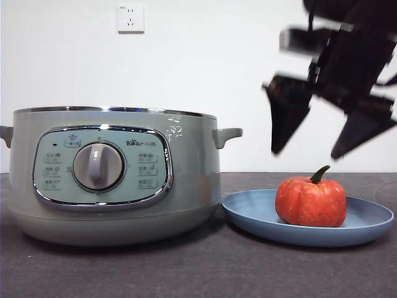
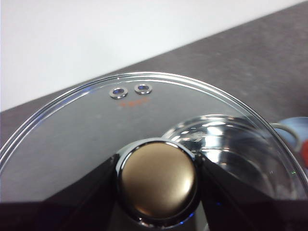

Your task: Take the pumpkin out from the steamer,put the pumpkin in the blue plate,close the lid

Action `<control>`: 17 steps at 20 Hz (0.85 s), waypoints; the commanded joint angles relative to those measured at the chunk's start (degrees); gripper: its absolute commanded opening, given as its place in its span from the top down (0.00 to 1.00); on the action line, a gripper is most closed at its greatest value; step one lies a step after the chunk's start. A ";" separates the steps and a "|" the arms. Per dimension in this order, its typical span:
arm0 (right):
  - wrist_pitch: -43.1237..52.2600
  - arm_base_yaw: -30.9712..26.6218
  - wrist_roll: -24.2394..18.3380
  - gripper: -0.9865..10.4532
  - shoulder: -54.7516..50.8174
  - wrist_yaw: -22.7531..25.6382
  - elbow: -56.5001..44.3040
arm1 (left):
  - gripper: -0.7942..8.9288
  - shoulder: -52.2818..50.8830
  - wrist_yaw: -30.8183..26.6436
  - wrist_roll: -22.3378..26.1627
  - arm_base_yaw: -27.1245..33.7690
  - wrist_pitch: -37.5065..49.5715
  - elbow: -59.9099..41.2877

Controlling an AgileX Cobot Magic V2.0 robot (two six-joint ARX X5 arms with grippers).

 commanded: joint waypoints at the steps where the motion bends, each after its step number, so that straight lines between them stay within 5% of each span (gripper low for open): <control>1: -0.04 0.07 1.16 0.42 -5.38 0.20 -0.42 | 0.93 2.36 3.93 -0.46 -0.09 4.28 0.74; 10: 0.76 0.02 1.84 0.42 -19.71 1.46 -0.39 | 0.93 16.41 12.11 -1.81 -0.20 10.47 0.57; 17: 0.70 0.02 1.79 0.42 -20.87 3.32 -0.42 | 0.93 22.67 12.50 -3.50 -0.20 14.43 -1.05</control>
